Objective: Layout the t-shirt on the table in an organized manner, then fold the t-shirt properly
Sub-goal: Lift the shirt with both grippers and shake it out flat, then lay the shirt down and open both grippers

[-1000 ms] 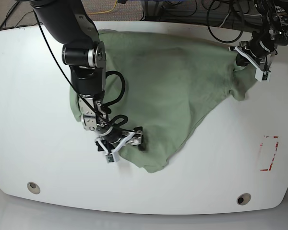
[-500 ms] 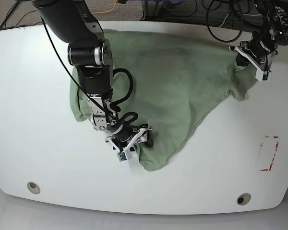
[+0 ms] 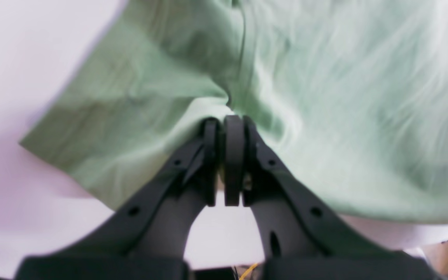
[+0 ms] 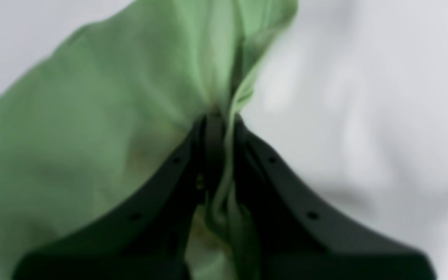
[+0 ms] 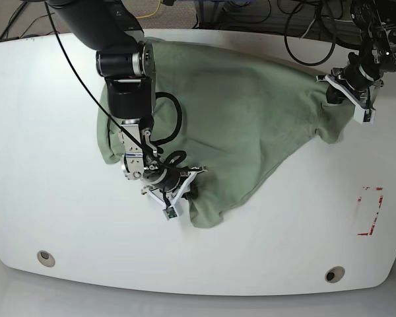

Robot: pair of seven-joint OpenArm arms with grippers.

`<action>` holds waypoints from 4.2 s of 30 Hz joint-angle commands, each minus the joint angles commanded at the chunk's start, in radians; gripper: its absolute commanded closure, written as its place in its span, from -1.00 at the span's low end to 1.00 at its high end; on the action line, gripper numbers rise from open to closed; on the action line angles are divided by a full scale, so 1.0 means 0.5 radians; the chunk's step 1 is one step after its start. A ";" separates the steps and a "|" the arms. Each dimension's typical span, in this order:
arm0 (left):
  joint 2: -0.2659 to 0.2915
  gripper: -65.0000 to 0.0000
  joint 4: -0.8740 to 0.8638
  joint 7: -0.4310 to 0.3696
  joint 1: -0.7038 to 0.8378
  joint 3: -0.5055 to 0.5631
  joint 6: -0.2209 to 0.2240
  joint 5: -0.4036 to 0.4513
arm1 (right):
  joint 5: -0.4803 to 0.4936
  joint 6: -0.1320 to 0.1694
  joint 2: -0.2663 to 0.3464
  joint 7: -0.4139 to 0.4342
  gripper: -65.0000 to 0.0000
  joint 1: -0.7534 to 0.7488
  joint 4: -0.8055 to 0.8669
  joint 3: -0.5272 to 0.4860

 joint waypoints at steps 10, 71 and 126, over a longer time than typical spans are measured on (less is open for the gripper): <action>-0.043 1.00 0.009 0.040 -0.525 0.052 -0.003 -0.003 | -0.012 0.218 0.018 -0.611 1.00 -0.181 1.049 0.012; -0.110 1.00 0.037 0.068 -0.221 0.006 -0.003 -0.457 | 0.292 0.385 0.046 -0.779 1.00 -1.571 1.939 0.755; -0.095 -0.49 0.034 0.080 -0.245 -0.110 0.009 -0.586 | 0.466 0.385 0.058 -0.792 -1.00 -1.142 1.878 0.752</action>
